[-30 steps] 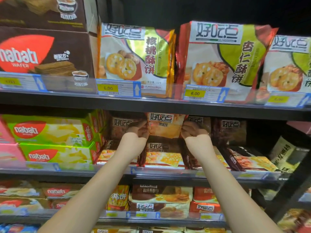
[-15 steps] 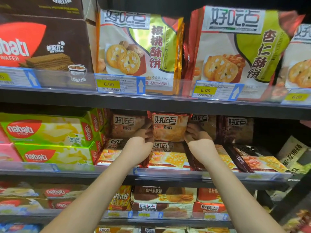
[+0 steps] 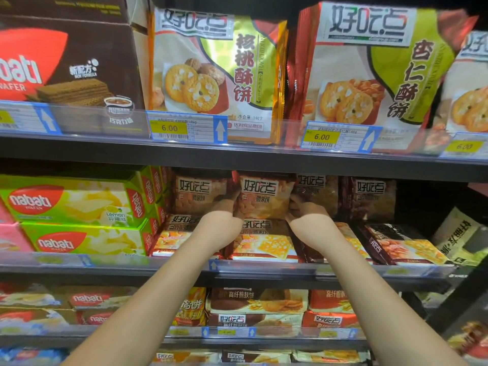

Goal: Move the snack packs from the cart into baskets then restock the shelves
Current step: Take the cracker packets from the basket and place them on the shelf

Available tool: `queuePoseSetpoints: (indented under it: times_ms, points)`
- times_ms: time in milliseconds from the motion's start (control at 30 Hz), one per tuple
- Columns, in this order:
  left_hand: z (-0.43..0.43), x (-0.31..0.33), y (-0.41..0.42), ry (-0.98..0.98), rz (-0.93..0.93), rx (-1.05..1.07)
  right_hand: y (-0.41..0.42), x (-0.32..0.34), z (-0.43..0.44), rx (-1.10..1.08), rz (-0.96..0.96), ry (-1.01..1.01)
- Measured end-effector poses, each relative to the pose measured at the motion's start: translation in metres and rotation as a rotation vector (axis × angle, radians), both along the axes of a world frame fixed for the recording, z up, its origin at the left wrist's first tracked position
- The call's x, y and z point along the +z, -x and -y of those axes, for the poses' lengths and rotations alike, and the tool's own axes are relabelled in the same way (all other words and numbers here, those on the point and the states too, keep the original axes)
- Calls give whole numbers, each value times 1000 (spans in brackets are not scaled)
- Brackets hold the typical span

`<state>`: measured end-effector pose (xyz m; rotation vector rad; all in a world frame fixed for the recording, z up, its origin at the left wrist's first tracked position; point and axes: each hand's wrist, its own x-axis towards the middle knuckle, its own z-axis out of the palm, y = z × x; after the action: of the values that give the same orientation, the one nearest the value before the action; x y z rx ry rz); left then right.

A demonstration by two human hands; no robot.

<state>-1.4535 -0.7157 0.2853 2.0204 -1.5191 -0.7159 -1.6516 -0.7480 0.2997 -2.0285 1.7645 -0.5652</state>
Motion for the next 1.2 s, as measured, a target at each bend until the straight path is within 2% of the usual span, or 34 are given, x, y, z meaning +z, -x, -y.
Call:
queuePoseSetpoints:
  times_ms: [133, 300, 600, 900, 1000, 1067, 1200]
  points:
    - [-1, 4, 0, -69, 0, 38, -6, 4, 0, 16, -104, 19]
    - [1, 5, 0, -61, 61, 13, -5, -1, -1, 2, -162, -10]
    - [-10, 6, 3, -66, 190, -10, -4, -10, -2, -9, -140, -23]
    - [-23, 18, -1, -29, 239, -89, -1, 2, -14, 29, -114, -64]
    - [-33, 17, -3, 30, 314, -85, 1, 4, -26, -43, -85, -42]
    - [-42, 20, -5, 96, 383, -103, 0, 7, -38, -83, -150, 38]
    - [-67, 29, -11, 250, 649, -133, -22, 21, -70, 24, -306, 259]
